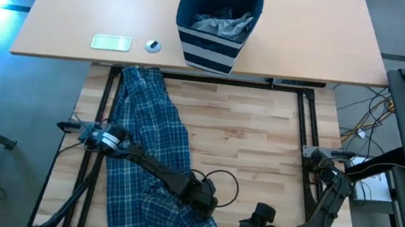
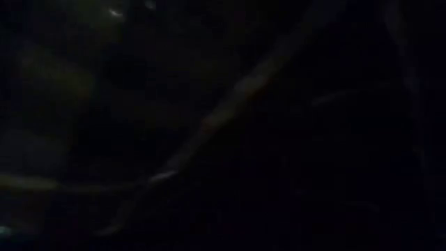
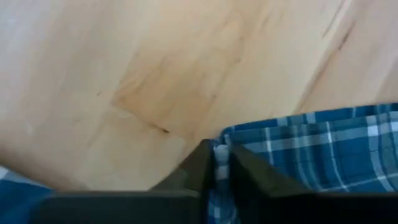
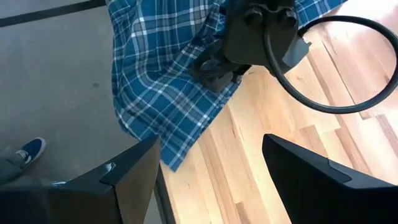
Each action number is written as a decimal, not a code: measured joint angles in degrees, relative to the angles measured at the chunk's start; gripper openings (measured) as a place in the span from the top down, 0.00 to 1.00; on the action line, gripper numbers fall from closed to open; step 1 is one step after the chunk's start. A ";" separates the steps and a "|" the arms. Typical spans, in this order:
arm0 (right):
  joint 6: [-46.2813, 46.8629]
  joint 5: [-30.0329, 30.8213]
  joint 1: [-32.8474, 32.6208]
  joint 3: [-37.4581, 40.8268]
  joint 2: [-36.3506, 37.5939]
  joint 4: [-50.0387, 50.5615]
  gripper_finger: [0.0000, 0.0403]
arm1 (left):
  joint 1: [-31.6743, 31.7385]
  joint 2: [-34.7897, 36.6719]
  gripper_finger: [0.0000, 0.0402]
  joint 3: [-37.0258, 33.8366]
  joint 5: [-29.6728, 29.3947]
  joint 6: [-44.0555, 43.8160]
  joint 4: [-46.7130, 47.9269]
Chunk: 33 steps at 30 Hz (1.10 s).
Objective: Fold Laundry from Bin
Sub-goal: Fold the blue patterned pants
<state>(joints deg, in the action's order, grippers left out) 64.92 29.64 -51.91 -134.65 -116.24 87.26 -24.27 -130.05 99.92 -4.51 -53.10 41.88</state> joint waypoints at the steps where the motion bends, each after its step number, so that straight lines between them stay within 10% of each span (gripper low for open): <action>1: 0.31 0.05 0.03 0.00 0.09 0.00 0.31 | -0.02 0.11 0.97 0.52 0.48 0.09 0.70; 17: 2.05 0.55 1.54 0.00 1.07 0.01 0.35 | -26.14 9.25 1.00 35.27 -13.27 -11.32 34.53; 26: 2.12 0.52 3.89 0.00 1.07 -0.14 0.35 | -45.12 10.77 1.00 32.11 -25.33 -17.98 20.33; 33: 3.98 1.39 5.56 0.00 1.07 -1.65 0.35 | -46.71 4.89 1.00 31.59 -26.21 -11.08 6.97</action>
<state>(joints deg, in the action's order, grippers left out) 68.90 31.03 -46.35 -134.65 -115.18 85.62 -70.98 -125.16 131.50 -30.72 -64.18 48.85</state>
